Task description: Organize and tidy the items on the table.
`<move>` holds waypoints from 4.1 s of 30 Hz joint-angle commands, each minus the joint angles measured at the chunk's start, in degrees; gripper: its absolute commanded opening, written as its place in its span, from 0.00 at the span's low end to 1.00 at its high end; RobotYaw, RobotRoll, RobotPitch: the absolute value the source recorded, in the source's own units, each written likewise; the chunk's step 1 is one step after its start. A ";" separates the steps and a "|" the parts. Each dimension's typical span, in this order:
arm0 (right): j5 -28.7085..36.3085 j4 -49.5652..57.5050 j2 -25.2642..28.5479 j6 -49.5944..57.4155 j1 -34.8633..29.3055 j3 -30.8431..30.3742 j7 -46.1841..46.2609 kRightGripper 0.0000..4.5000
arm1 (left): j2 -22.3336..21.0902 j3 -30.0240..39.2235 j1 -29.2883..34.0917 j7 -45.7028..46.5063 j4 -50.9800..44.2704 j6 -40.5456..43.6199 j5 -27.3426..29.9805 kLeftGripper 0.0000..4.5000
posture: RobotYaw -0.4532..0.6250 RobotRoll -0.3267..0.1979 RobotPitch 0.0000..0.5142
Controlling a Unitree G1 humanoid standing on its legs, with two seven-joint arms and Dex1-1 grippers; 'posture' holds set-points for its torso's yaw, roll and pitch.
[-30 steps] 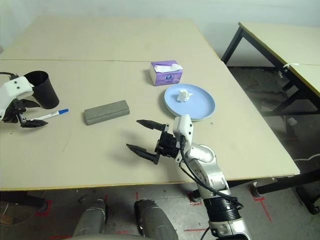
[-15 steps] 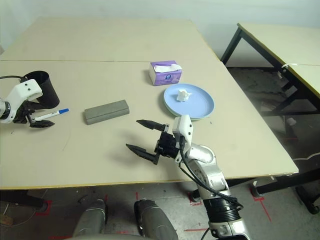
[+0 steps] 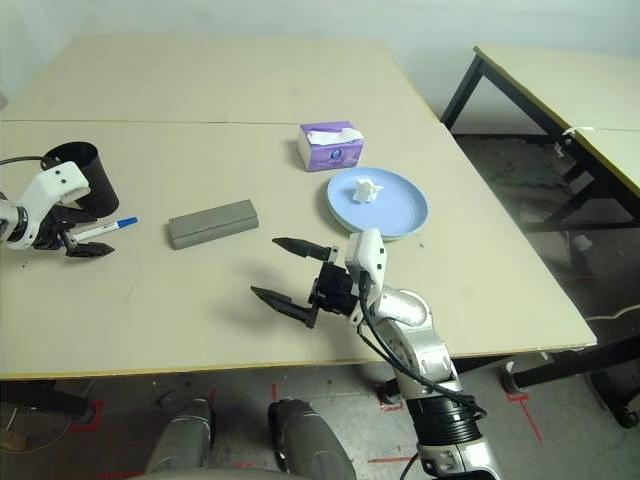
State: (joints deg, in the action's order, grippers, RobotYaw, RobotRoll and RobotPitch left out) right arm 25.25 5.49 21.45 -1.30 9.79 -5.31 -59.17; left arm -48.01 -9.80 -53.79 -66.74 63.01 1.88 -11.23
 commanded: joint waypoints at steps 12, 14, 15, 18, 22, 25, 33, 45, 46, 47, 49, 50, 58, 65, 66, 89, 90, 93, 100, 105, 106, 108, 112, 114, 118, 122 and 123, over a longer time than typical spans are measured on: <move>0.11 2.17 0.69 1.10 -0.73 -0.23 0.09 1.00 | 1.30 0.16 -0.24 -0.76 1.15 -0.11 0.02 0.37 | 0.31 0.62 0.20; 0.04 2.19 0.63 1.04 -0.52 -0.23 0.11 1.00 | 1.34 0.41 -0.55 -0.46 1.02 -0.31 0.28 0.22 | 0.32 0.62 0.20; 0.01 2.23 0.61 1.03 -0.38 -0.24 0.14 1.00 | 1.32 0.52 -0.77 -0.17 1.00 -0.42 0.35 0.15 | 0.32 0.62 0.19; -0.15 2.10 0.48 0.94 0.05 -0.37 0.22 1.00 | 1.15 0.72 -1.24 0.40 1.18 -0.64 0.45 0.06 | 0.32 0.62 0.19; -0.25 1.63 0.33 0.71 0.45 -0.54 0.18 1.00 | 0.84 0.79 -1.31 0.73 1.45 -0.86 0.46 0.06 | 0.32 0.62 0.20; -0.26 1.38 0.20 0.67 0.72 -0.57 0.18 1.00 | 0.52 0.90 -1.00 0.75 1.69 -0.95 0.39 0.06 | 0.33 0.62 0.20; -0.41 -0.31 -0.60 -0.04 0.59 -0.45 0.34 1.00 | -0.13 1.49 3.93 -12.28 -5.92 -2.67 4.83 0.06 | 0.34 0.62 0.21; -0.06 -3.34 -1.57 0.19 0.57 1.50 3.18 1.00 | -3.06 23.13 15.47 -16.39 -35.21 15.39 31.96 0.06 | 0.39 0.62 0.22; -0.03 -3.75 -2.22 0.31 0.93 1.86 4.38 1.00 | -2.28 26.44 16.24 -12.68 -37.31 16.54 34.01 0.06 | 0.39 0.62 0.23; 0.07 -4.07 -2.75 0.42 1.17 2.10 5.19 1.00 | -1.58 28.98 17.03 -9.52 -39.21 17.31 35.56 0.06 | 0.40 0.62 0.23; 0.27 -4.29 -3.69 0.90 1.58 2.38 6.51 1.00 | -0.12 32.99 18.51 -4.02 -42.83 19.34 38.37 0.06 | 0.41 0.62 0.23; -0.06 -4.50 -3.97 0.94 1.83 2.40 7.06 1.00 | 0.68 34.49 19.16 -1.47 -44.48 19.61 39.28 0.06 | 0.41 0.62 0.23; -5.53 -9.47 -3.45 -3.81 2.30 0.95 7.34 1.00 | 5.29 41.04 21.11 16.81 -45.85 12.21 38.60 0.06 | 0.43 0.62 0.25; -5.54 -9.08 -3.53 -3.98 1.71 0.71 6.87 1.00 | 5.52 38.79 18.20 26.44 -34.02 1.54 32.66 0.06 | 0.42 0.62 0.25; -5.47 -8.86 -3.50 -3.86 1.63 0.71 6.87 1.00 | 5.65 38.09 17.21 27.32 -32.26 0.44 31.92 0.06 | 0.42 0.62 0.24; -4.25 -3.67 -1.87 -1.94 -0.52 1.33 8.10 1.00 | 10.43 29.50 5.92 28.26 -10.72 -12.20 26.77 0.06 | 0.35 0.62 0.24; -4.11 -3.46 -1.96 -1.69 -0.33 1.34 8.20 1.00 | 10.55 29.48 6.19 28.24 -10.79 -12.32 26.79 0.06 | 0.35 0.62 0.24; -4.03 -2.90 -2.01 -1.12 0.23 1.21 8.34 1.00 | 10.76 29.57 6.53 28.36 -11.04 -12.30 26.96 0.06 | 0.36 0.62 0.24; -3.57 -1.57 -1.95 0.03 0.77 1.13 8.37 1.00 | 10.82 29.28 7.01 29.65 -10.81 -13.64 26.06 0.06 | 0.36 0.62 0.25; -3.05 -0.36 -2.10 0.93 0.90 1.02 8.59 1.00 | 10.78 29.40 7.30 30.27 -10.84 -14.02 26.38 0.50 | 0.36 0.62 0.25; -3.00 -0.25 -2.14 1.03 0.98 1.02 8.63 1.00 | 10.73 29.44 7.33 30.33 -10.84 -14.08 26.43 0.57 | 0.36 0.62 0.25; -2.93 -0.20 -2.18 1.14 1.18 1.04 8.66 1.00 | 10.49 29.60 7.32 30.41 -10.75 -14.09 26.55 0.72 | 0.36 0.62 0.25; -2.87 -0.53 -2.28 1.16 1.58 1.04 8.61 1.00 | 9.87 29.78 7.09 30.38 -10.43 -13.95 26.62 0.99 | 0.36 0.62 0.25; -2.88 -1.07 -2.45 0.91 1.59 1.04 8.56 1.00 | 9.71 29.78 7.14 30.19 -10.72 -13.78 26.72 0.99 | 0.36 0.62 0.25; -2.85 -1.94 -2.98 0.40 1.65 2.14 9.79 1.00 | 9.29 30.85 7.98 28.53 -12.71 -12.68 28.60 0.99 | 0.37 0.62 0.26; -2.74 -3.53 -2.39 -1.40 2.51 6.16 12.21 1.00 | 7.27 33.74 12.29 26.25 -17.63 -10.50 32.07 0.99 | 0.36 0.62 0.27; -2.92 -4.08 -1.98 -2.18 2.64 7.31 12.75 1.00 | 6.64 34.64 14.23 25.99 -19.36 -9.81 32.97 0.99 | 0.36 0.62 0.27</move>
State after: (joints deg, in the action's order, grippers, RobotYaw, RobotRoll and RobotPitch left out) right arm 22.15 2.63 18.75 -2.20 12.40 -0.46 -47.58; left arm -40.42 23.16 -41.49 -39.94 45.74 -9.29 20.42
